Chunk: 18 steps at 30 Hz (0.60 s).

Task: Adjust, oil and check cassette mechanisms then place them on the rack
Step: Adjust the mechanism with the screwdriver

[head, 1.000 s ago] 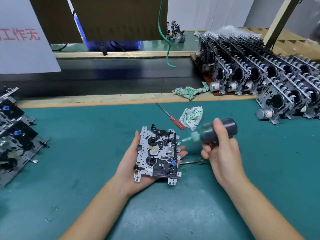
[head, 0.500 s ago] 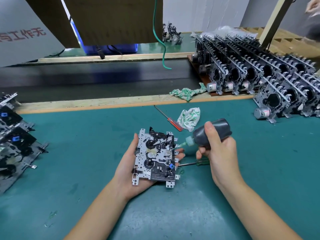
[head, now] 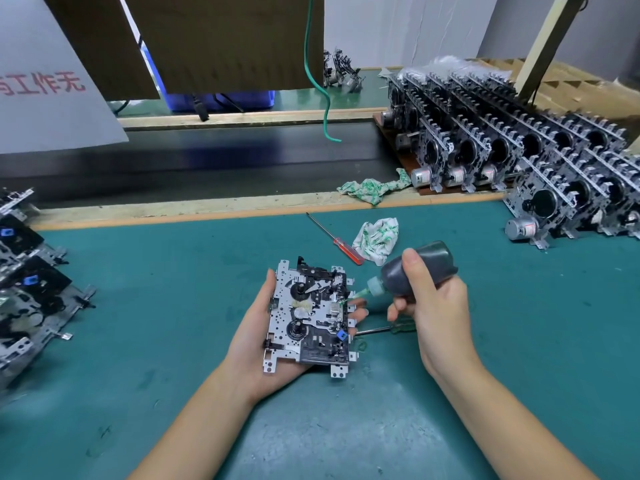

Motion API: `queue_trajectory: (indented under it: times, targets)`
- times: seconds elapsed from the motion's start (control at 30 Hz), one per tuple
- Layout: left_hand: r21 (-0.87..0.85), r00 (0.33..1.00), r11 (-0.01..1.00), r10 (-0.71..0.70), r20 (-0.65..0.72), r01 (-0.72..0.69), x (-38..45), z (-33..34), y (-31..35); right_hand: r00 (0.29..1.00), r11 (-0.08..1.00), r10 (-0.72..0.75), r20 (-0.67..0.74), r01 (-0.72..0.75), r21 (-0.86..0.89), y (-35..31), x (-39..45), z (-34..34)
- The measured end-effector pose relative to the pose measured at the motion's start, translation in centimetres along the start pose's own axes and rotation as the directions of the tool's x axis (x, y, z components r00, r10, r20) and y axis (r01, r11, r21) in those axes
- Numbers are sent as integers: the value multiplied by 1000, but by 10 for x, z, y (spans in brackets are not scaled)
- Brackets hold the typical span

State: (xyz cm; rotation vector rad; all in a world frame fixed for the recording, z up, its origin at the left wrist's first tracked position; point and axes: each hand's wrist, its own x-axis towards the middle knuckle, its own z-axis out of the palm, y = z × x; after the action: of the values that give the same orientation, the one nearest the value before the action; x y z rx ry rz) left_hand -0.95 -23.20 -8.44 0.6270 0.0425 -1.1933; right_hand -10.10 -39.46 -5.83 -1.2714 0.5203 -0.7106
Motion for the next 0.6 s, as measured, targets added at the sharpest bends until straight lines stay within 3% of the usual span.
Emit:
queue_trajectory:
  times: [0.43,0.53,0.6]
  targets:
    - [15,999,999,29,-23,-29,-1,2,0,999,992,25,-34,-20,124,-12,4,-2]
    - [27,998,999,47,-36,-46,-2,2,-1,1000,995,9,-20,-7,104,-16,9,-8]
    - [32,998,998,52,-43,-51,-2,2,-1,999,1000,-22,-32,22,-4,-14,12,-11]
